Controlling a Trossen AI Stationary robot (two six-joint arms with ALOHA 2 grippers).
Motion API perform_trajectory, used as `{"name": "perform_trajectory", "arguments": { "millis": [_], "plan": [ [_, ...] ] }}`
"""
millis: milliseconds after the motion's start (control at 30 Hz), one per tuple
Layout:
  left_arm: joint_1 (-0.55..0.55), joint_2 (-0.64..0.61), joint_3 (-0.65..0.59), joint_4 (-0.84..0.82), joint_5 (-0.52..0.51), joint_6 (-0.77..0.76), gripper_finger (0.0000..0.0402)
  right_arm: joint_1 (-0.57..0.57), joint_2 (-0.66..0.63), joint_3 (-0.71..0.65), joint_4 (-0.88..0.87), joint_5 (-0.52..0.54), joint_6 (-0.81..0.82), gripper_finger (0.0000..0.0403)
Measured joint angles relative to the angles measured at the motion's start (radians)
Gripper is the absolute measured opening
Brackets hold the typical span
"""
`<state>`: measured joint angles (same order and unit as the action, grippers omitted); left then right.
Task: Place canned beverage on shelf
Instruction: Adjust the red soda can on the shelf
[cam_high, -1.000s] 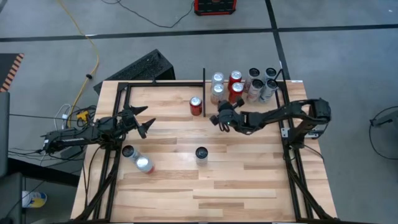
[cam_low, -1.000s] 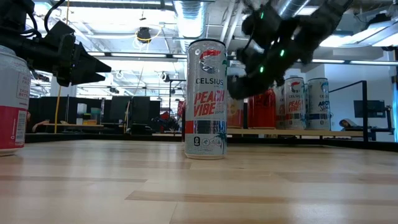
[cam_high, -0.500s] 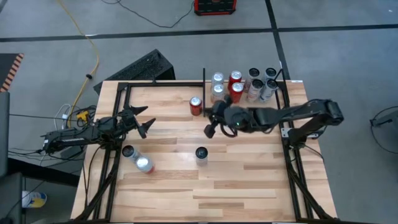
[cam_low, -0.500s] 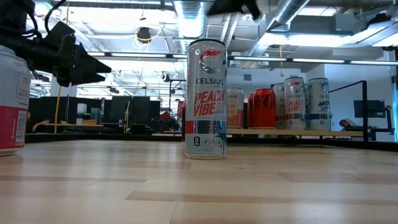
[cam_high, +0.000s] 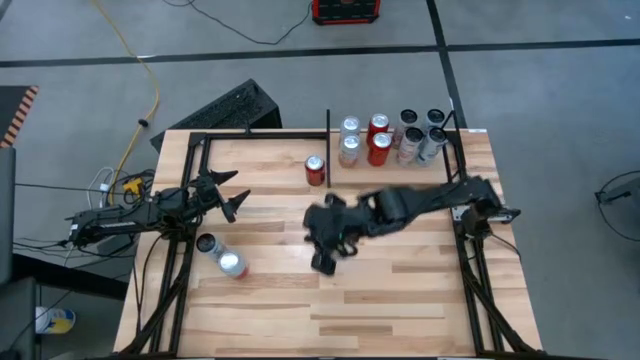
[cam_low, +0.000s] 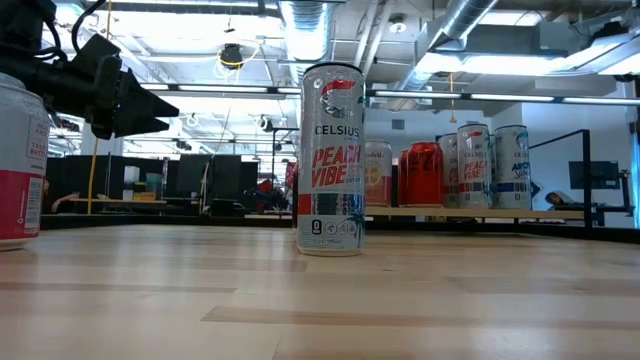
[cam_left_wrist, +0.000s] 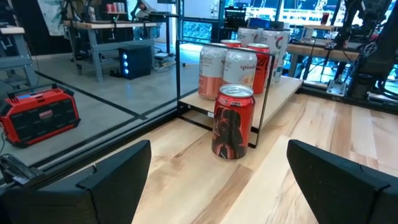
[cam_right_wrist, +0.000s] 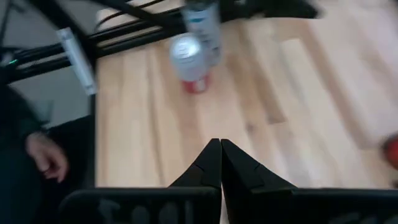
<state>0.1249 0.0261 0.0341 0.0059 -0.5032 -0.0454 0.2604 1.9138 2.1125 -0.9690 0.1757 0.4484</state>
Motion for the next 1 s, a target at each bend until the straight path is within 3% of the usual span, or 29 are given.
{"name": "perform_trajectory", "arguments": {
  "millis": [200, 300, 533, 733, 1000],
  "plan": [
    [0.0, 0.0, 0.0, 0.0, 0.0, 0.0, 0.0361, 0.062, 0.074, 0.045, 0.039, 0.056, -0.015, 0.0025],
    [0.0, 0.0, 0.0, 0.0, 0.0, 0.0, 0.0361, 0.056, 0.116, 0.046, 0.139, 0.08, -0.114, 0.0025],
    [0.0, 0.0, 0.0, 0.0, -0.001, 0.0, 0.0361, 0.002, 0.203, 0.045, 0.36, -0.02, -0.363, 0.0025],
    [0.0, 0.0, 0.0, 0.0, -0.001, 0.0, 0.0361, -0.095, 0.178, 0.044, 0.223, 0.039, -0.338, 0.0025],
    [0.0, 0.0, 0.0, 0.0, -0.001, 0.0, 0.0361, -0.3, 0.157, 0.046, 0.214, 0.057, -0.265, 0.0025]
  ]
}}
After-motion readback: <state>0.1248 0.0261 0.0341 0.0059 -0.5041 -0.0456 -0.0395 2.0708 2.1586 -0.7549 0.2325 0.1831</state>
